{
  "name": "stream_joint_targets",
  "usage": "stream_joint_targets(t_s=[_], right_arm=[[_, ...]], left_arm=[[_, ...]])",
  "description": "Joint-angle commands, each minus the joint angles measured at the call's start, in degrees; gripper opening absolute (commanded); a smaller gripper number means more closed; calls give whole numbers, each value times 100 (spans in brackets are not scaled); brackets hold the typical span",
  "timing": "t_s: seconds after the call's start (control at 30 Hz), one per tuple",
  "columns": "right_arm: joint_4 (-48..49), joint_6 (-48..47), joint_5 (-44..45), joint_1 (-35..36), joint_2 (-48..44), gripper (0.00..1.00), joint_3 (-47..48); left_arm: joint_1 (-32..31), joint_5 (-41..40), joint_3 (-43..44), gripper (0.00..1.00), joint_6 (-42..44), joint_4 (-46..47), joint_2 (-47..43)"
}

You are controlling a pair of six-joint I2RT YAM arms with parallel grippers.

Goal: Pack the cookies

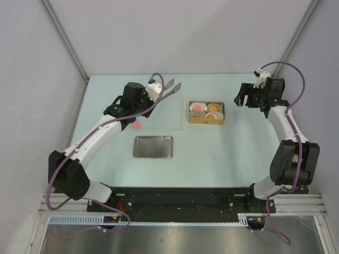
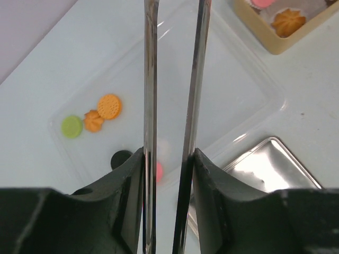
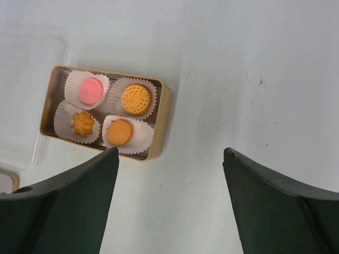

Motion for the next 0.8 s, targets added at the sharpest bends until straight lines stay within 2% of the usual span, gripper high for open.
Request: stream_joint_targets(t_s=[0.0, 0.27, 0.3, 0.4, 0.57, 0.77], right_arm=[[36, 42, -40, 33, -90, 84, 23], [28, 25, -40, 42, -90, 84, 32], [19, 25, -49, 42, -99, 84, 23], [27, 25, -67, 42, -82, 84, 32], [28, 42, -67, 68, -90, 84, 23], [36, 42, -67, 94, -90, 84, 23]], left_arm=[[533, 199, -386, 43, -272, 597, -609], [1738, 331, -1185, 43, -316, 869, -1119], [2131, 375, -1335, 43, -299, 957, -1224], [2679, 515, -1652, 43, -290, 1089, -1277], [3609, 779, -2074, 43, -272, 1371, -1164], [4191, 894, -2312, 44, -149, 1634, -786]])
